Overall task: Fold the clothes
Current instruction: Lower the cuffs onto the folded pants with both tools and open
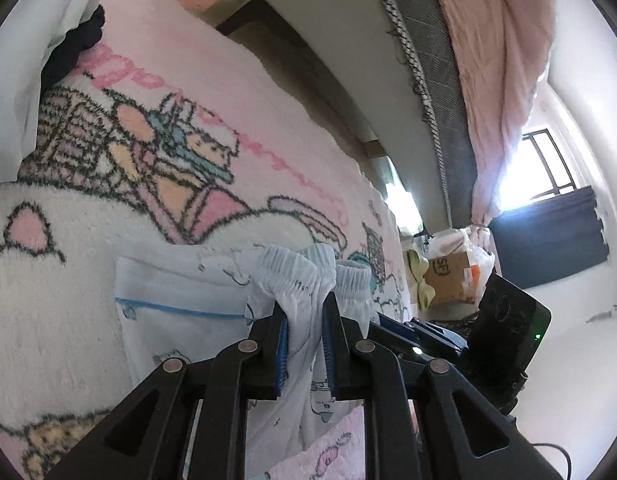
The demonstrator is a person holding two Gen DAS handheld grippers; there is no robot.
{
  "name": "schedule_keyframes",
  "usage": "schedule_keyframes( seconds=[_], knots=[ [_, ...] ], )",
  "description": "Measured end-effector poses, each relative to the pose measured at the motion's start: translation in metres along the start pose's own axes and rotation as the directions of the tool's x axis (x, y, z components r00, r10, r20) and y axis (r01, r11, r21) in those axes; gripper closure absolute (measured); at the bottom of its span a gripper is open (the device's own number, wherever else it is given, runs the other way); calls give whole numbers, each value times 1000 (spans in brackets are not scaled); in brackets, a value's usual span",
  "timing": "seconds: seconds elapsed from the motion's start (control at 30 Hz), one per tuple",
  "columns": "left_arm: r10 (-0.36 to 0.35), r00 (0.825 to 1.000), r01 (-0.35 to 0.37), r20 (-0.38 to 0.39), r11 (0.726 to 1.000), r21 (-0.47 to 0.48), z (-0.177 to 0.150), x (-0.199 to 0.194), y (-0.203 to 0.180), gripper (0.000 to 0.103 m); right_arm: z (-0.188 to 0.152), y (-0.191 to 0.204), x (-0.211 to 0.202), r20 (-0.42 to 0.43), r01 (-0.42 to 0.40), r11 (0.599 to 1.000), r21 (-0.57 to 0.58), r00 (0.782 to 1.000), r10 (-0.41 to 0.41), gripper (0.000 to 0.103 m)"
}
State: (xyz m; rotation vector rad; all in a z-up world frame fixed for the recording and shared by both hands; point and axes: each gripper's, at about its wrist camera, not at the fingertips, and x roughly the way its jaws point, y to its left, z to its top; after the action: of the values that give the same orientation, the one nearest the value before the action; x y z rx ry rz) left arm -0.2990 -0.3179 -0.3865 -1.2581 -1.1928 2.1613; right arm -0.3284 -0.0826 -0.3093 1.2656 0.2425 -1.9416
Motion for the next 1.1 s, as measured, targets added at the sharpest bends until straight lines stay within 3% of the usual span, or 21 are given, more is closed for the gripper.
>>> schedule_keyframes(
  seconds=[0.13, 0.43, 0.6, 0.8, 0.93, 0.97, 1.03, 1.07, 1.1],
  knots=[
    [75, 997, -75, -11, 997, -17, 2, 2, 15, 90, -1, -5, 18, -56, 58, 998, -1, 997, -58, 89],
    [119, 993, -119, -10, 992, -50, 8, -1, 31, 90, -5, -3, 30, -99, 189, 978, -85, 975, -197, 89],
    [218, 975, -218, -39, 976, -1, 8, 4, 30, 90, -9, -9, 37, -132, 210, 974, -81, 967, -219, 89],
    [203, 978, -205, -51, 978, -43, 9, -1, 37, 90, -13, -14, 42, -151, 226, 971, -80, 960, -236, 89],
    [188, 977, -197, -97, 975, -100, 11, -2, 41, 89, -13, -21, 37, -140, 168, 985, -38, 975, -172, 85],
    [164, 982, -175, -97, 977, -118, 11, -5, 42, 89, -11, -27, 33, -140, 140, 990, 13, 981, -137, 77],
    [101, 993, -111, -67, 981, -159, 9, -17, 42, 85, -10, -42, 25, -129, 80, 988, 131, 990, -63, 48],
    [99, 994, -106, -46, 979, -173, 9, -24, 43, 75, -9, -49, 20, -112, 57, 982, 182, 993, -36, 27],
    [102, 995, -104, -24, 977, -185, 8, -31, 43, 50, -9, -56, 14, -88, 38, 973, 229, 996, -18, 19]
  ],
)
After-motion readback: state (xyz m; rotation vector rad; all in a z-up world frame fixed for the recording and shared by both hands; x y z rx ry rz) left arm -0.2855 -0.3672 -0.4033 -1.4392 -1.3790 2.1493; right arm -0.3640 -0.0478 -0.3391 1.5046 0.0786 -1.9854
